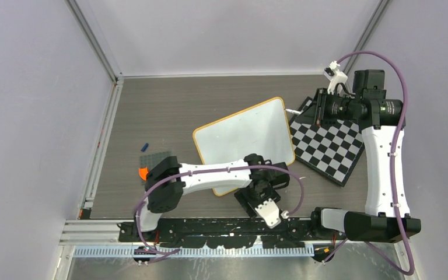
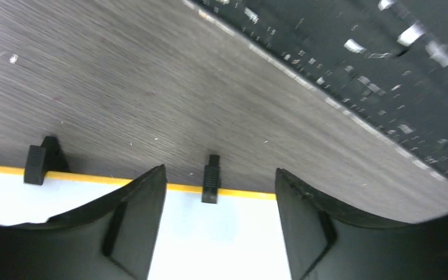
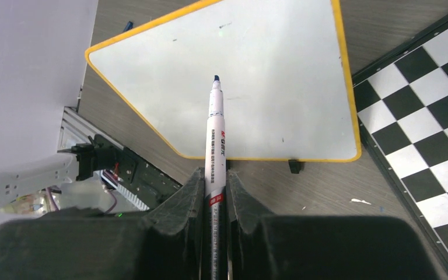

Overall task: Write a sentence on the whiteboard
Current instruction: Move the whiteboard to the center of the board, then hold the whiteboard on the whiteboard stand.

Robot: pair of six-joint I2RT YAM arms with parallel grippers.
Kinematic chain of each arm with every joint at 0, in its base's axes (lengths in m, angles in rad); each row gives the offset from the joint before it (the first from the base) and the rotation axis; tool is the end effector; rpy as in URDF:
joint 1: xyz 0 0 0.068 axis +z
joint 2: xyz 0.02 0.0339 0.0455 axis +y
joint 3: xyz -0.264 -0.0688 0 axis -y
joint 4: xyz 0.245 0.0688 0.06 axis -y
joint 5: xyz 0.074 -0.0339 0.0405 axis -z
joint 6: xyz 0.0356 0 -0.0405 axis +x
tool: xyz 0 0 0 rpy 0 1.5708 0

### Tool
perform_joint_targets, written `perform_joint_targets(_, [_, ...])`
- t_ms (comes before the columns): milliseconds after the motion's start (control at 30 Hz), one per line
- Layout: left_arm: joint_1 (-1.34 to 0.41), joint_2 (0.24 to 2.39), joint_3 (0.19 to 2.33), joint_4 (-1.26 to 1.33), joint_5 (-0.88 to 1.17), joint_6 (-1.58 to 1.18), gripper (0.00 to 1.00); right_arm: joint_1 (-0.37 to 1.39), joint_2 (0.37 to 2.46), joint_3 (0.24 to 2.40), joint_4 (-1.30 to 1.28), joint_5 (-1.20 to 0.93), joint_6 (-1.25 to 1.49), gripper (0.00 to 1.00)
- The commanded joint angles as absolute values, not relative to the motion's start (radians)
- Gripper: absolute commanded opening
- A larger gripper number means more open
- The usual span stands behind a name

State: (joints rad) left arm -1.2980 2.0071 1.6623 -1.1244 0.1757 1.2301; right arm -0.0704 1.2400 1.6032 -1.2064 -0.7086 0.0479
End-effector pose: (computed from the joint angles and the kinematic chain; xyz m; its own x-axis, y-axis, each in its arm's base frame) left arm 0.1000 -0.3806 0.2179 0.8086 0.5541 -0.1978 0.5711 -0.8201 0.0375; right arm 0.2103 0.0084 0.4309 -0.7622 0.0902 -0.6410 -0.3422 0.7844 0.5173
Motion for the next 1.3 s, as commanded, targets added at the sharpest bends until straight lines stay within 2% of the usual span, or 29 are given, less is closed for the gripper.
perform_joint_targets(0, [-1.347,1.861,1.691,-1.192,0.221,1.049,0.73,-0.08,1.257,1.702,-1.206,-0.682,0.036,0.0])
perform_joint_targets(200, [-1.337,1.715,1.754,-1.217,0.195,0.776,0.99,-0.08,1.293,1.761,-1.21,-0.689,0.024,0.0])
perform_joint_targets(467, [-1.159,1.546,1.828,-1.183,0.195,0.378,1.0,-0.071,1.351,1.791,-1.216,-0.746,0.031,0.0])
perform_joint_targets(600, [-0.909,1.451,1.831,-1.109,0.274,0.196,1.0,-0.027,1.394,1.81,-1.218,-0.749,0.039,0.0])
perform_joint_targets(700, [-0.725,1.382,1.821,-1.051,0.232,0.085,1.0,0.065,1.433,1.852,-1.24,-0.68,0.017,0.0])
perform_joint_targets(767, [-0.63,1.322,1.769,-0.989,0.213,0.052,1.0,0.08,1.457,1.847,-1.227,-0.712,0.014,0.0])
perform_joint_targets(867, [-0.426,1.241,1.677,-0.91,0.315,-0.041,1.0,0.106,1.509,1.832,-1.226,-0.686,0.006,0.0])
perform_joint_targets(1033, [-0.147,1.257,1.636,-0.908,0.581,-0.088,1.0,0.184,1.513,1.813,-1.2,-0.641,-0.037,0.0])
perform_joint_targets(1267, [-0.071,1.298,1.514,-0.974,0.798,0.046,1.0,0.278,1.472,1.817,-1.216,-0.659,-0.092,0.0])
